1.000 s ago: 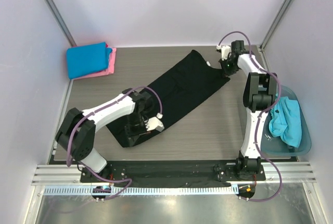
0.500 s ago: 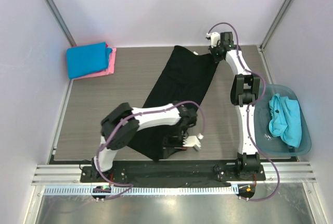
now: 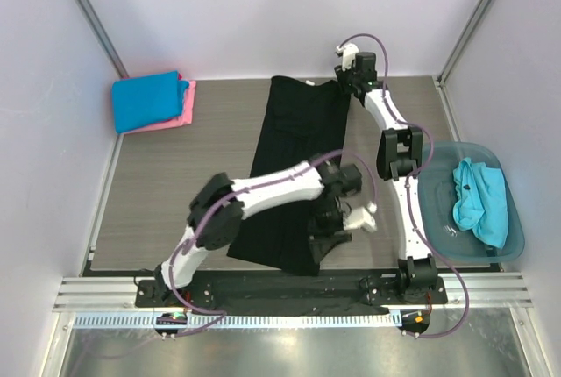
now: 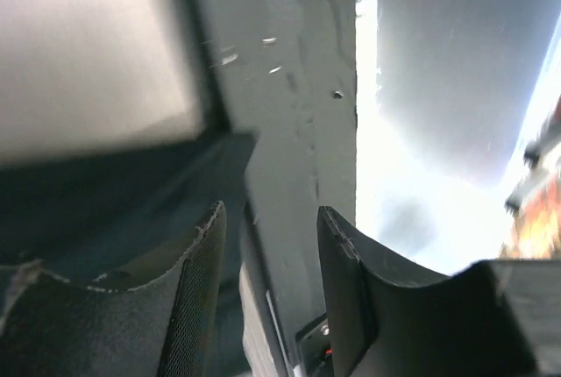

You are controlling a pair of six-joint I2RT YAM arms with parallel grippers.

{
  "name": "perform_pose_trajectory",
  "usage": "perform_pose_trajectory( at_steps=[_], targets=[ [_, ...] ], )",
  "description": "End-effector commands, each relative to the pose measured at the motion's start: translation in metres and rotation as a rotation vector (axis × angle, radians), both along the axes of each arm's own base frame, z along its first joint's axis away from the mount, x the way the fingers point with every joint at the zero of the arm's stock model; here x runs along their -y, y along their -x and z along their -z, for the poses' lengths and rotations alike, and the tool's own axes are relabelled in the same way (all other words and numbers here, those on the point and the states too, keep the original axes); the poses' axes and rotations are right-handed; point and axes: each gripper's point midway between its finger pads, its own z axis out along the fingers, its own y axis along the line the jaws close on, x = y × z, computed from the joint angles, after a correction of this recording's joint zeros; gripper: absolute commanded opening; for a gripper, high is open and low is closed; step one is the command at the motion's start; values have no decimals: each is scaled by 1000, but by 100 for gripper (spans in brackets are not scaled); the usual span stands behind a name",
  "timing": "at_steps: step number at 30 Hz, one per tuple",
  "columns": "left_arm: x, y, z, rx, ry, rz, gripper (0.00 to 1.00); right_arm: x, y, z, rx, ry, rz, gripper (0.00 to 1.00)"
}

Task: Fold and stack the t-shirts
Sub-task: Fold the tshirt

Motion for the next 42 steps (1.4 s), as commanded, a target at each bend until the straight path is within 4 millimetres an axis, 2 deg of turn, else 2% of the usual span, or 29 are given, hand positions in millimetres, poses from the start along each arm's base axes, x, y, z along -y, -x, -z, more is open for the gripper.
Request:
perform_pose_trajectory(
  at_steps=[1,2,3,4,5,6,7,8,9,10,11,13,14,15,16,17,20,22,25,28,29,31,33,37,42],
  targets=[
    [-15,-50,-103,78,141,-245,48,42,-19,-156,298,-115,155,45],
    [-26,-82,-110,124,143,-360,48,56,-10,-189,328,-138,175,45],
    [-37,-100,-120,181,174,-415,48,61,-4,-200,334,-158,187,46],
    [-50,-119,-117,232,147,-472,49,62,4,-194,303,-184,193,47],
    [-71,-147,-115,242,116,-590,49,63,17,-223,330,-199,188,47],
    [-83,-160,-113,243,92,-650,48,62,26,-229,318,-209,181,47],
    [-98,-167,-105,230,59,-712,48,59,36,-227,284,-233,175,47],
    [-118,-188,-101,223,38,-809,48,49,48,-202,204,-266,152,47],
    [-128,-193,-96,208,8,-872,46,43,62,-216,194,-295,127,47],
    [-137,-199,-88,209,-10,-917,46,36,76,-188,100,-315,115,47],
    [-152,-208,-82,199,-32,-975,45,26,86,-183,49,-366,101,48],
    [-161,-214,-76,165,-44,-1054,44,13,105,-166,-57,-431,96,48],
    [-172,-214,-68,129,-73,-1099,44,7,113,-151,-121,-476,102,49],
    [-173,-216,-65,98,-72,-1135,44,1,121,-143,-161,-499,92,50],
    [-177,-215,-61,66,-85,-1166,44,-4,129,-124,-208,-501,101,50],
    [-187,-214,-51,28,-116,-1209,45,-7,134,-116,-229,-500,101,50],
    [-203,-215,-38,-39,-155,-1315,48,-22,149,-92,-293,-492,71,51],
    [-216,-208,-22,-84,-222,-1378,48,-31,156,-77,-330,-486,61,51],
    [-228,-194,-5,-109,-293,-1418,49,-38,160,-62,-355,-459,48,51],
    [-231,-179,8,-171,-344,-1436,51,-50,160,-43,-380,-431,29,51],
    [-231,-176,10,-184,-359,-1445,52,-57,161,-34,-395,-417,19,51],
    [-232,-171,18,-204,-385,-1445,52,-62,159,-31,-392,-400,7,51],
    [-232,-170,22,-213,-400,-1446,54,-68,160,-19,-409,-382,4,51],
    [-233,-162,31,-257,-456,-1442,55,-73,162,-5,-426,-351,-1,51],
    [-244,-134,56,-294,-596,-1441,56,-68,159,11,-435,-319,18,51]
  ],
)
